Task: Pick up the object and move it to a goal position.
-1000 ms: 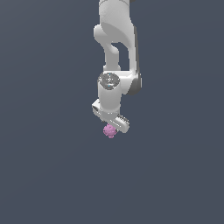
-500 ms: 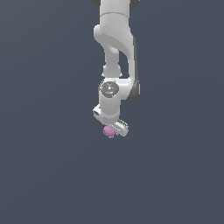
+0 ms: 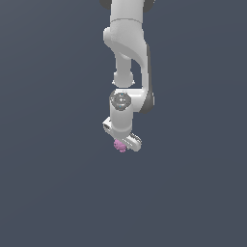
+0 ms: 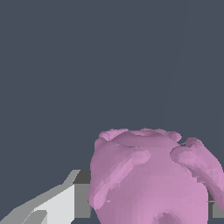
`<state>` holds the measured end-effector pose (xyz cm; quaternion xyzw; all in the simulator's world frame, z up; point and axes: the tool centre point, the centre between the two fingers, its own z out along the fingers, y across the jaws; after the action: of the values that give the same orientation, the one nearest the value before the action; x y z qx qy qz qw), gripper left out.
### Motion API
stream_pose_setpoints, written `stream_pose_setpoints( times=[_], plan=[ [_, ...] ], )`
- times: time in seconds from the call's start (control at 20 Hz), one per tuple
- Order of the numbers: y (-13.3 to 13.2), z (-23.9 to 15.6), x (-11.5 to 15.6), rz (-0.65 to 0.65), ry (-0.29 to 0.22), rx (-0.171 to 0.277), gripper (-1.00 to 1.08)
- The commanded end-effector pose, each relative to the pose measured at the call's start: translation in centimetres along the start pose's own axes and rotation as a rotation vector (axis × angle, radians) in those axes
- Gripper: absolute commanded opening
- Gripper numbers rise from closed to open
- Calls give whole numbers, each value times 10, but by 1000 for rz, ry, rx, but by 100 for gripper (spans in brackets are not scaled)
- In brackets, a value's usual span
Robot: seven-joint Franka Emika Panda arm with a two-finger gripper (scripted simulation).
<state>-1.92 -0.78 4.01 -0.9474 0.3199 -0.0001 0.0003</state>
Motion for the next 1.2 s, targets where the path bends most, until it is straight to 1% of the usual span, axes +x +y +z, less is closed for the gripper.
stream_pose_setpoints(
  times=[0.0,0.35,0.6,0.85,1.15],
  plan=[
    [1,1,0,1,0,-1,-100],
    [0,-1,0,0,0,0,-100],
    [-6,-16,-1,0,0,0,-100],
    [-17,-45,-4,1,0,0,-100],
    [-36,-99,-9,1,1,-1,-100]
  ],
)
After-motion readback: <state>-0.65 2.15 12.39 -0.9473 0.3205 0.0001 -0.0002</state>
